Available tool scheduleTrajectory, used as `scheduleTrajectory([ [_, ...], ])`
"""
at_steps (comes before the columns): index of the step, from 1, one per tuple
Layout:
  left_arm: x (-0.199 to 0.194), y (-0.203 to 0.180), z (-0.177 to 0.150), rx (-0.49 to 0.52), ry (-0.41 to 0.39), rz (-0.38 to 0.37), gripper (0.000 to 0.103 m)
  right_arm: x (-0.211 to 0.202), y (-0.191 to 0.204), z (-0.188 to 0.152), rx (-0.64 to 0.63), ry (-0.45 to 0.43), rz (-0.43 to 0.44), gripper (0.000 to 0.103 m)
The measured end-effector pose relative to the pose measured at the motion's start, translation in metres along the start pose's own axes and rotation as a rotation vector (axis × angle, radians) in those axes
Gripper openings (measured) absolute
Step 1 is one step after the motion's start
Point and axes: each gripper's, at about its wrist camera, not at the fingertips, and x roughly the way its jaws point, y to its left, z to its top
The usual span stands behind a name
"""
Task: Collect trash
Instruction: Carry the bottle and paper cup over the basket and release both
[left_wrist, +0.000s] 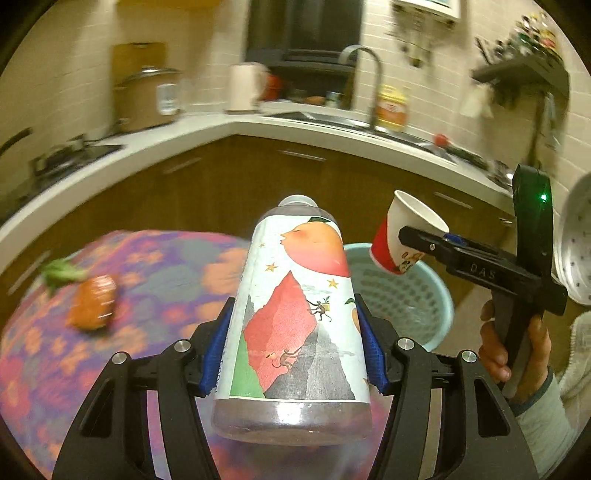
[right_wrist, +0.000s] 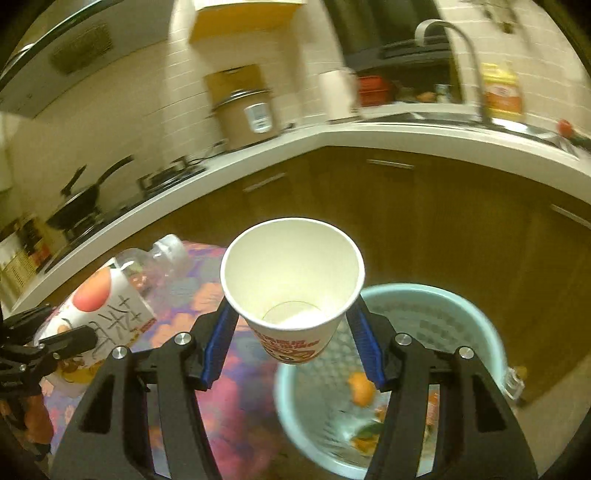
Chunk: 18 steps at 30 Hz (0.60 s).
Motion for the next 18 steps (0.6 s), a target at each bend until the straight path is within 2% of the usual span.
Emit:
scheduleTrajectory([
  [4, 0.053, -0.03, 0.005, -0.006, 0.066, -0.088, 0.058, -0.004, -0.038, -0.007, 0.076, 0.03, -0.061, 0.056],
  [8, 0.112, -0.039, 0.003, -0.094, 0.18, -0.179, 0.058, 0.008, -0.065, -0.018, 0.135, 0.088, -0.123, 0.056],
  [13, 0.15, -0.045, -0.005, -0.117, 0.254, -0.208, 0.058, 0.03, -0.091, -0.036, 0.209, 0.164, -0.156, 0.057],
  [18, 0.166, -0.054, -0.009, -0.121, 0.271, -0.205, 0.058, 0.039, -0.101, -0.042, 0.242, 0.182, -0.16, 0.058],
])
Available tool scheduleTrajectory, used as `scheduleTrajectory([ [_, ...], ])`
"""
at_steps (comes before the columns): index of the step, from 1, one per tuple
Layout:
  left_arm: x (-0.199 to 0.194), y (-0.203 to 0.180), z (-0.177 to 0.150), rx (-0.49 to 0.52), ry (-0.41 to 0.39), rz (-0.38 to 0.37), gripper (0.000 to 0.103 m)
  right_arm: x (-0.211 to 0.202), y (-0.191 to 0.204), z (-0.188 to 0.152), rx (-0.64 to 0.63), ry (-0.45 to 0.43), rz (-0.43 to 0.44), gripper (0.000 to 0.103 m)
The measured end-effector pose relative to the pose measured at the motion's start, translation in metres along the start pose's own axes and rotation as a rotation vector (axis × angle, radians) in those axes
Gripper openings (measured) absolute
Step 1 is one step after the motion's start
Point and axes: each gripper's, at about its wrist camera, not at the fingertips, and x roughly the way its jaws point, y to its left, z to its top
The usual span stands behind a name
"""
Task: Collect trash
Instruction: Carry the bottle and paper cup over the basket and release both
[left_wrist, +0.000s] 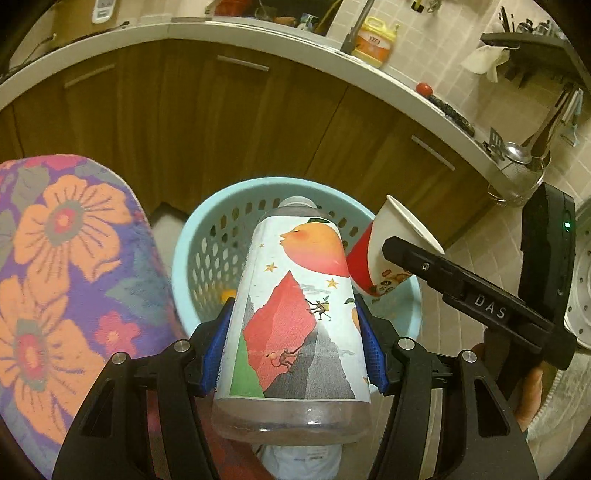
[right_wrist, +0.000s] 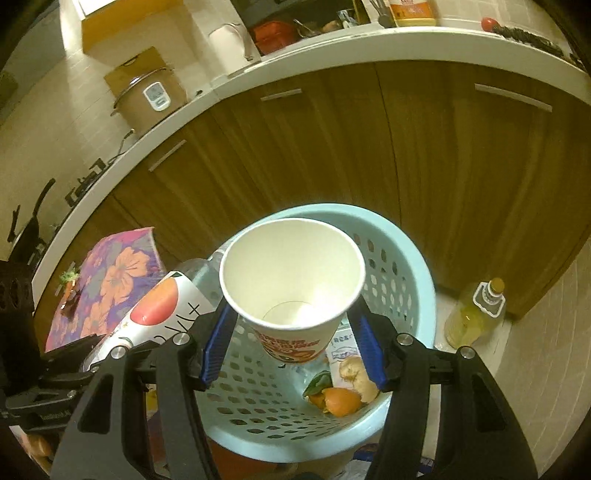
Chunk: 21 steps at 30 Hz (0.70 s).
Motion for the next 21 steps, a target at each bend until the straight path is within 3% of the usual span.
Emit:
scheduleTrajectory([
  [13, -0.021, -0.013, 0.005, 0.033, -0.048, -0.073, 0.06, -0.012, 0.0, -0.004, 0.022, 0.004, -0.008, 0.065],
  [21, -0.071, -0.011, 0.001, 0.057, -0.127, -0.071, 0.06, -0.035, 0.032, -0.005, -0.029, -0.03, 0.041, 0.065],
])
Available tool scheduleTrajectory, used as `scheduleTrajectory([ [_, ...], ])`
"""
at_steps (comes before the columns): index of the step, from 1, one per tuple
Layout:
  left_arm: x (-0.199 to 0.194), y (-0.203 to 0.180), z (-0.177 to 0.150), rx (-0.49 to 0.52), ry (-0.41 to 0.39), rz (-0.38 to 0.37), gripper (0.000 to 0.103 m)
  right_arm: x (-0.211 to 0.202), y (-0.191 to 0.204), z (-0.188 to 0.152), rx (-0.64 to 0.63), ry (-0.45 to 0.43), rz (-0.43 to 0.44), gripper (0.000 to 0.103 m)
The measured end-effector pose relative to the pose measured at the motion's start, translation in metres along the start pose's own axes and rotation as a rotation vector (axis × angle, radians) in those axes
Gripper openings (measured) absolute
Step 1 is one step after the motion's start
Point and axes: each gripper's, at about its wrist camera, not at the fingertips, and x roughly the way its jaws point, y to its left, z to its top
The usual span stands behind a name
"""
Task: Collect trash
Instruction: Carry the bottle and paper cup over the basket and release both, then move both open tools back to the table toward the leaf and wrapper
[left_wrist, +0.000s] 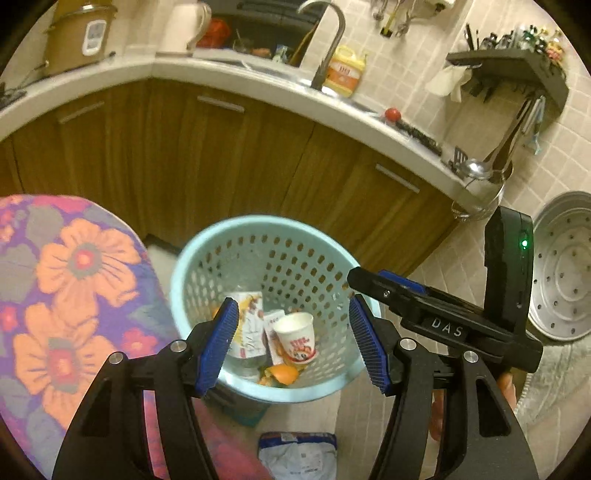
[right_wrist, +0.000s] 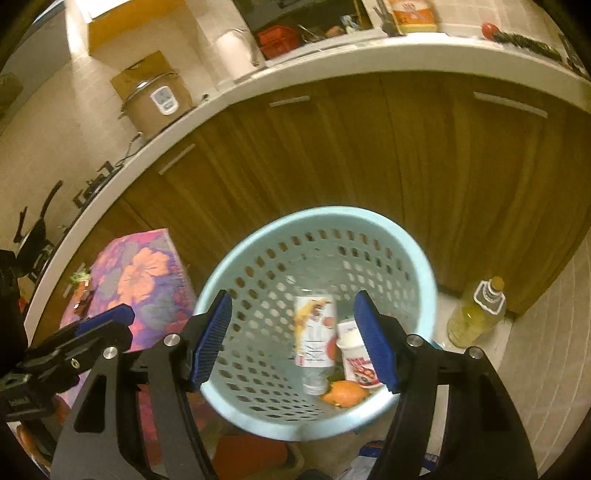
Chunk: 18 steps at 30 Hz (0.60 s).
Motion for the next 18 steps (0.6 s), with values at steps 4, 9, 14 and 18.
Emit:
scheduleTrajectory([
  [4, -0.034, 0.009, 0.002, -0.003, -0.061, 0.031, 0.061, -0.008, 0.033, 0.003, -0.056, -0.021, 0.043, 0.065],
  [9, -0.089, 0.037, 0.002, -0.058, -0.166, 0.068, 0.062, -0.007, 0.084, 0.006, -0.145, -0.03, 0.095, 0.065],
  [14, -0.147, 0.086, -0.004, -0.136, -0.258, 0.162, 0.067, 0.004, 0.144, 0.005, -0.229, -0.004, 0.167, 0.065],
  [18, -0.187, 0.134, -0.008, -0.199, -0.326, 0.282, 0.068, 0.026, 0.203, -0.002, -0.307, 0.029, 0.211, 0.065],
])
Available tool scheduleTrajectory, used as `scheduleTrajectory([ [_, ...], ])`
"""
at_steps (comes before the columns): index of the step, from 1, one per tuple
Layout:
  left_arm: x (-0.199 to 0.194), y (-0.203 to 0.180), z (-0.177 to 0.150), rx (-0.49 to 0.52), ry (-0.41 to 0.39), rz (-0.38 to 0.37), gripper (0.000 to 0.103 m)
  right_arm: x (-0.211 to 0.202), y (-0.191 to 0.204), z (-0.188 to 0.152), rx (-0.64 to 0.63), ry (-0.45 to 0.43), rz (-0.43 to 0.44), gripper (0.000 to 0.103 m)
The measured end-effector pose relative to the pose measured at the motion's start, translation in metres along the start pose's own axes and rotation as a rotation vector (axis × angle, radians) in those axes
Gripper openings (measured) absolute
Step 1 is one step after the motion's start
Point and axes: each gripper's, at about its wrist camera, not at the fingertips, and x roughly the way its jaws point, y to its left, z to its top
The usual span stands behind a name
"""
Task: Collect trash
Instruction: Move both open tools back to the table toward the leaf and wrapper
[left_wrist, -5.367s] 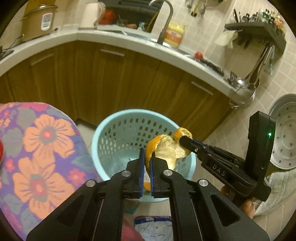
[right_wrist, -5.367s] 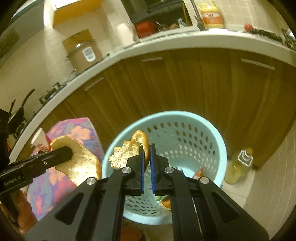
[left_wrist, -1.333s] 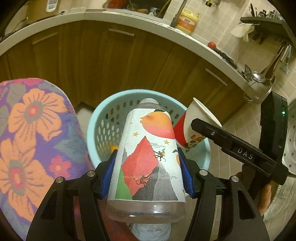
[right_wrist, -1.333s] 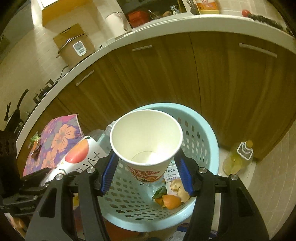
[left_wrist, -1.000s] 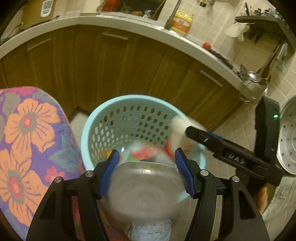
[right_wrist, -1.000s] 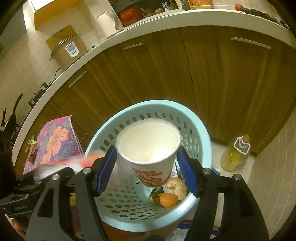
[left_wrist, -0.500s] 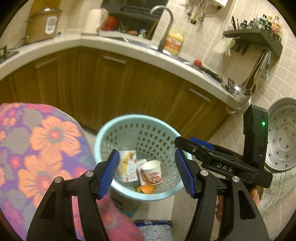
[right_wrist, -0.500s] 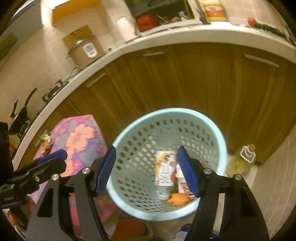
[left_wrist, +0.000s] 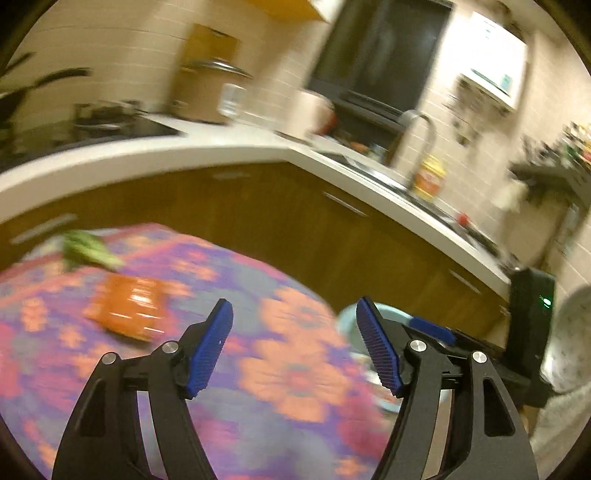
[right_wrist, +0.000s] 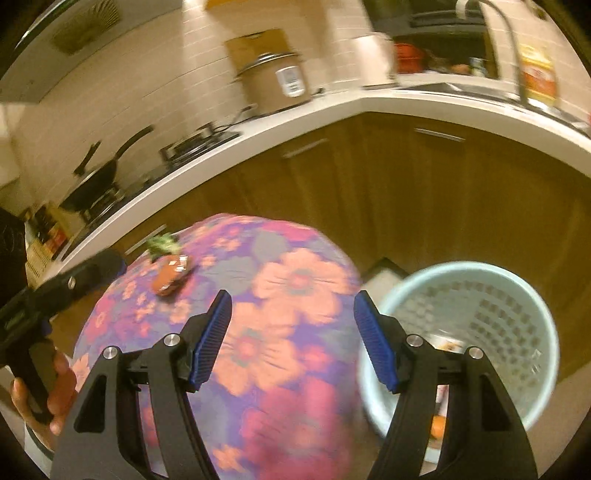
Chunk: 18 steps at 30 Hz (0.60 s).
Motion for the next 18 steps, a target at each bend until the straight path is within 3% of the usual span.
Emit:
scheduleTrajectory([
  [5, -0.019, 0.074, 0.014, -0.064, -0.059, 0.129, 0.068, 0.053, 0.076, 0.006, -0.172, 0.017, 0.011, 0.065],
  [9, -0.02, 0.126, 0.022, -0.099, -0.077, 0.228, 0.068, 0.09, 0.114, 0.009, -0.236, 0.031, 0.038, 0.065],
  [14, -0.004, 0.171, 0.025, -0.14, -0.061, 0.291, 0.068, 0.133, 0.14, 0.015, -0.274, 0.065, 0.034, 0.065],
  [18, 0.02, 0.198, 0.03, -0.172, -0.015, 0.288, 0.068, 0.165, 0.147, 0.025, -0.277, 0.105, 0.038, 0.065],
])
